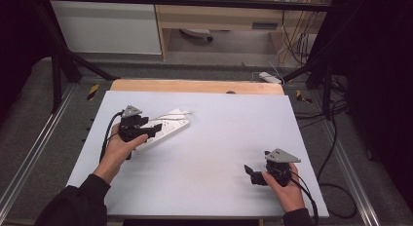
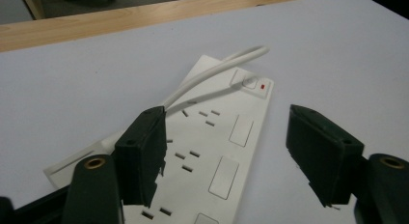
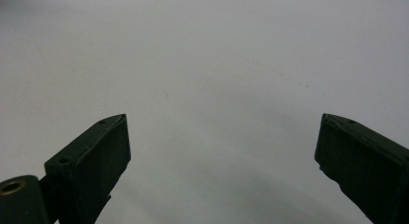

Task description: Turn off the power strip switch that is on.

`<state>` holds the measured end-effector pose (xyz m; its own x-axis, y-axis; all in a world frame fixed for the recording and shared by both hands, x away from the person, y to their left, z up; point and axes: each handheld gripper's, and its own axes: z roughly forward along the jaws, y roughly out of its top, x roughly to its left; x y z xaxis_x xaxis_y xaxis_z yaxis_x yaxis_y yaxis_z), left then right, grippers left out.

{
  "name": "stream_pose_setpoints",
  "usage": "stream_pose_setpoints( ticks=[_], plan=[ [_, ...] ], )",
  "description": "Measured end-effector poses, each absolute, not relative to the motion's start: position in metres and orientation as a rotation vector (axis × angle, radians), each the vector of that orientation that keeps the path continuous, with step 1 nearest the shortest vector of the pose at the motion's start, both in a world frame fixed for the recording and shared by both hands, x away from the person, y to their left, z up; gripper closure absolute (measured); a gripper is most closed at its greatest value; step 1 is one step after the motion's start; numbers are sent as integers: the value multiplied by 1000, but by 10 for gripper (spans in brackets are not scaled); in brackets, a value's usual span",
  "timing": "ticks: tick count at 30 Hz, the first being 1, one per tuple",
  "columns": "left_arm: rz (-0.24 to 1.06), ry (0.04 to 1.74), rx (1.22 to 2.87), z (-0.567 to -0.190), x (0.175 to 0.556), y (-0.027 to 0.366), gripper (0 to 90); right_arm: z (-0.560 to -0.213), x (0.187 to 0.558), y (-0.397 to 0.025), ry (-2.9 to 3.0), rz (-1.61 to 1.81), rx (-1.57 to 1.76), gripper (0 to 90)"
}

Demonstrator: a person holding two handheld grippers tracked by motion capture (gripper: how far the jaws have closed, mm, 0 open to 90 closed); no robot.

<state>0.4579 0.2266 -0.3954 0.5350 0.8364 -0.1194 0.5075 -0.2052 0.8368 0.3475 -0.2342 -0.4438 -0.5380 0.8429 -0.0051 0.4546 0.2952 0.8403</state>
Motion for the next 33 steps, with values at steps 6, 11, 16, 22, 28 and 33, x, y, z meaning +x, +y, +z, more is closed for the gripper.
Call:
stream_pose_setpoints(
  ticks=[6,11,16,22,28,33],
  plan=[
    [429,1100,1862,-390,455,227,182,-443,347,-235,2114,1152,1156,58],
    [431,1104,1867,-385,451,230,151,-443,347,-234,2116,1152,1157,58],
    [433,1100,1868,-380,446,234,140,-443,348,-235,2114,1151,1157,58],
    [440,1103,1857,-374,439,242,131,-443,348,-235,2112,1151,1158,58],
    [453,1086,1857,-367,430,249,113,-443,348,-235,2113,1150,1159,58],
    [458,1076,1858,-362,422,253,106,-443,348,-235,2112,1149,1159,58]
  ],
)
